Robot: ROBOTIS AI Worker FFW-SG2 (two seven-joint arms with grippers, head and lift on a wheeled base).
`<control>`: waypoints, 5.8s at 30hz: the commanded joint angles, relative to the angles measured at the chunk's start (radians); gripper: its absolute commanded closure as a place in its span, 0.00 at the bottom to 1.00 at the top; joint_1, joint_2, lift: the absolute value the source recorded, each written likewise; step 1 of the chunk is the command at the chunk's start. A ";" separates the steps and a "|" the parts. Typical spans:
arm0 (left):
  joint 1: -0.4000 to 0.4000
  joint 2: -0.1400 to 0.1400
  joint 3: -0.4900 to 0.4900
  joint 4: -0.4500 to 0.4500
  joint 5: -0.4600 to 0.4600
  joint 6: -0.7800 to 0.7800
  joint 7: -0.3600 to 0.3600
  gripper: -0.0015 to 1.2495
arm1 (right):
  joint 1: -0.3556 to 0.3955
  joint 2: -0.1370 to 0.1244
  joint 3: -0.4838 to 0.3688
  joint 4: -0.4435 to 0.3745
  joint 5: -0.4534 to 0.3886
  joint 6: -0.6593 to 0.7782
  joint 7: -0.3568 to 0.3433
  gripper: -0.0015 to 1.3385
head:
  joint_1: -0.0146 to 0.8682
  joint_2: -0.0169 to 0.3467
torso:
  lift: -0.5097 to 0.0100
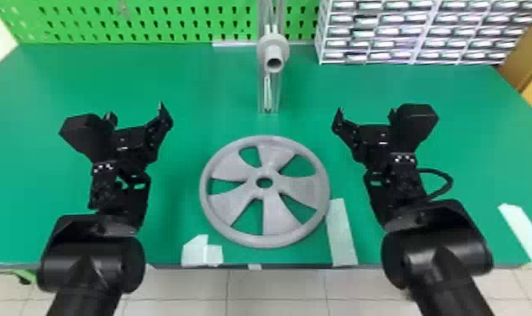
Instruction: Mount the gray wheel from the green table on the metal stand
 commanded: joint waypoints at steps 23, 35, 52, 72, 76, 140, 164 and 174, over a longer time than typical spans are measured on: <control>-0.001 0.001 0.024 -0.149 -0.050 0.269 0.002 0.16 | -0.099 -0.012 -0.025 -0.138 -0.025 0.512 0.083 0.08 | 1.00 0.19 | 0.79; -0.007 0.001 0.031 -0.189 -0.077 0.367 0.000 0.17 | -0.233 -0.043 -0.014 -0.161 -0.042 0.836 0.179 0.08 | 1.00 0.19 | 0.79; -0.002 0.001 0.028 -0.189 -0.096 0.367 0.000 0.17 | -0.463 -0.087 0.054 -0.027 -0.045 1.130 0.353 0.08 | 1.00 0.19 | 0.79; -0.002 0.001 0.021 -0.188 -0.113 0.367 0.000 0.17 | -0.675 -0.063 0.205 0.252 0.209 1.247 0.758 0.07 | 1.00 0.19 | 0.79; -0.004 0.003 0.019 -0.188 -0.113 0.367 0.000 0.17 | -0.704 -0.054 0.233 0.295 0.295 1.265 0.853 0.07 | 1.00 0.19 | 0.79; -0.029 0.055 -0.024 -0.188 -0.094 0.367 0.006 0.18 | -0.808 0.060 0.399 0.635 0.627 1.270 1.192 0.07 | 1.00 0.19 | 0.79; -0.038 0.060 -0.030 -0.188 -0.091 0.367 0.006 0.19 | -0.833 0.079 0.365 0.773 0.542 1.201 1.052 0.08 | 1.00 0.19 | 0.79; -0.039 0.060 -0.031 -0.188 -0.093 0.367 0.006 0.19 | -0.848 0.079 0.365 0.813 0.440 1.164 0.954 0.08 | 1.00 0.19 | 0.79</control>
